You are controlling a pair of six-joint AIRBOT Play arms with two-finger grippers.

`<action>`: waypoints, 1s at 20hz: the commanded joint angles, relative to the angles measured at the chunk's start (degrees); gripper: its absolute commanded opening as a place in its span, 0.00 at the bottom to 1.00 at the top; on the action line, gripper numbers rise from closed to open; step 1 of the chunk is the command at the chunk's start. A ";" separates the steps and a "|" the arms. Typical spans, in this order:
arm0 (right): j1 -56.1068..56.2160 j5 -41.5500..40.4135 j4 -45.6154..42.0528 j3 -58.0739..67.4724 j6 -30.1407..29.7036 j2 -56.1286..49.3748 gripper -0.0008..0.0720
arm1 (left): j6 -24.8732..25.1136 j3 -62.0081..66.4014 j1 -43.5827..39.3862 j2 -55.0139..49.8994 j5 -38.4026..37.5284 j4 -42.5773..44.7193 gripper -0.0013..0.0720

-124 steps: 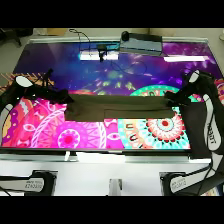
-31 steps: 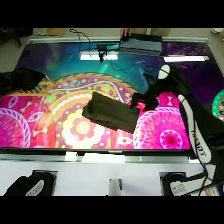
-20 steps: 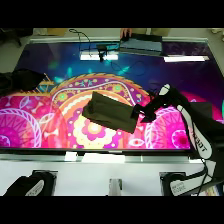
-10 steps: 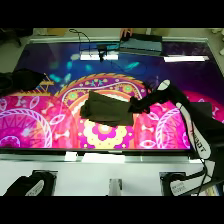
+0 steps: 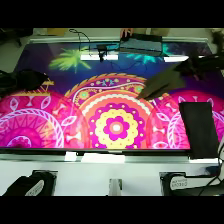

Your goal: Fold the shirts.

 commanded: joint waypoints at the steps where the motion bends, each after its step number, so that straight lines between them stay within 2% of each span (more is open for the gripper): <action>1: -10.88 2.54 0.00 3.54 2.58 0.28 0.05 | -0.04 -0.02 0.00 -0.17 -0.02 -0.02 0.07; 7: -23.23 -1.44 -3.72 3.54 4.63 0.28 0.05 | -0.63 -0.02 0.00 -0.17 -0.02 -0.02 0.07; 14: -25.09 -5.90 -4.74 3.54 4.20 0.35 0.05 | -1.73 -0.02 -0.07 -0.17 0.00 -0.04 0.07; 16: -25.09 -1.68 -9.14 3.54 3.82 0.35 0.05 | -1.73 -0.02 -0.07 -0.17 0.00 -0.04 0.07; 20: -24.92 15.02 -19.26 3.45 3.85 0.35 0.05 | -1.66 -0.02 -0.07 -0.22 0.07 0.00 0.07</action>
